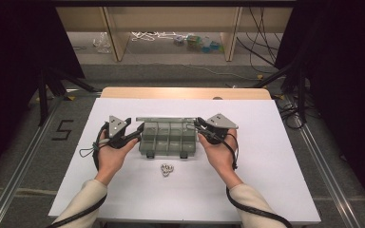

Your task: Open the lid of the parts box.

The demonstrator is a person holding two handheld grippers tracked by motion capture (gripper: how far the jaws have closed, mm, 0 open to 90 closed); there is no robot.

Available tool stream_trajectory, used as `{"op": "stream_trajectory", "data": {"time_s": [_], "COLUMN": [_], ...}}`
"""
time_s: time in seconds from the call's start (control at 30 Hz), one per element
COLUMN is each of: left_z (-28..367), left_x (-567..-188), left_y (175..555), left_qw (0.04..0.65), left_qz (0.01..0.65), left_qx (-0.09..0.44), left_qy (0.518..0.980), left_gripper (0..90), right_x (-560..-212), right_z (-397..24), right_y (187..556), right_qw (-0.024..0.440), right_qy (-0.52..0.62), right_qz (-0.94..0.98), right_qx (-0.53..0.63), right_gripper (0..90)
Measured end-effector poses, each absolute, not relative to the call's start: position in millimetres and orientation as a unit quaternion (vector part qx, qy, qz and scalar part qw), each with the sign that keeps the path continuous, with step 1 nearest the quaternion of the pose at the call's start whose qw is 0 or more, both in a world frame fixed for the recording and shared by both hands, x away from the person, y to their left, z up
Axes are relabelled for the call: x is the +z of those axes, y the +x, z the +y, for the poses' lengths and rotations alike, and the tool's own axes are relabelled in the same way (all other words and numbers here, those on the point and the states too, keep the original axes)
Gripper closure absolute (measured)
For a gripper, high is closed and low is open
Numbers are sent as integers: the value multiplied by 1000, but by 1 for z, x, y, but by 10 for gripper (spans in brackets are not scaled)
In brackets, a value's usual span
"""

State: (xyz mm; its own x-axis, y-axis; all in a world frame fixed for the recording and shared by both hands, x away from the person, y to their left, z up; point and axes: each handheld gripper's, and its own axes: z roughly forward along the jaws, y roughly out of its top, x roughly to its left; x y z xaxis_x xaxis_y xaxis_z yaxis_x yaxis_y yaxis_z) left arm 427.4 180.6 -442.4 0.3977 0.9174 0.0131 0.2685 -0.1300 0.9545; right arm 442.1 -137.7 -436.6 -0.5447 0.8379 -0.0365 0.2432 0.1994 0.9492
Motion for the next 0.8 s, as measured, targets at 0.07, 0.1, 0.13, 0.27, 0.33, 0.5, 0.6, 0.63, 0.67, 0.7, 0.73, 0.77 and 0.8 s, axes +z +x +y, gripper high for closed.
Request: {"op": "stream_trajectory", "data": {"time_s": [0.07, 0.1, 0.13, 0.27, 0.33, 0.5, 0.6, 0.63, 0.67, 0.7, 0.73, 0.77, 0.8], "left_z": [179, 178, 177, 172, 169, 171, 173, 173, 173, 173, 173, 174, 174], "left_x": [-440, -439, -438, -435, -433, -430, -429, -428, -428, -427, -426, -425, -425], "left_y": [429, 430, 431, 435, 438, 446, 450, 452, 453, 454, 455, 456, 456], "left_qw": [499, 501, 501, 500, 496, 489, 489, 488, 487, 485, 484, 482, 480], "left_qz": [430, 428, 424, 415, 410, 417, 423, 425, 427, 428, 428, 429, 429], "left_qx": [336, 339, 343, 354, 359, 363, 361, 361, 362, 360, 361, 362, 361], "left_qy": [673, 672, 672, 673, 676, 675, 672, 671, 671, 672, 673, 673, 674], "left_gripper": [484, 504, 532, 629, 669, 746, 805, 812, 823, 833, 844, 850, 860], "right_x": [-436, -436, -436, -435, -433, -430, -429, -429, -429, -428, -428, -428, -427], "right_z": [-138, -137, -137, -134, -134, -134, -133, -133, -133, -133, -133, -133, -133], "right_y": [442, 442, 442, 443, 444, 449, 451, 453, 454, 455, 457, 458, 458], "right_qw": [293, 294, 291, 291, 310, 302, 302, 311, 306, 304, 315, 316, 307], "right_qy": [378, 377, 380, 383, 381, 388, 388, 385, 390, 391, 388, 389, 392], "right_qz": [716, 716, 717, 717, 713, 711, 710, 708, 706, 708, 704, 704, 706], "right_qx": [509, 509, 507, 505, 500, 503, 504, 504, 506, 503, 505, 504, 503], "right_gripper": [784, 785, 789, 808, 813, 819, 823, 824, 826, 828, 829, 829, 831]}}
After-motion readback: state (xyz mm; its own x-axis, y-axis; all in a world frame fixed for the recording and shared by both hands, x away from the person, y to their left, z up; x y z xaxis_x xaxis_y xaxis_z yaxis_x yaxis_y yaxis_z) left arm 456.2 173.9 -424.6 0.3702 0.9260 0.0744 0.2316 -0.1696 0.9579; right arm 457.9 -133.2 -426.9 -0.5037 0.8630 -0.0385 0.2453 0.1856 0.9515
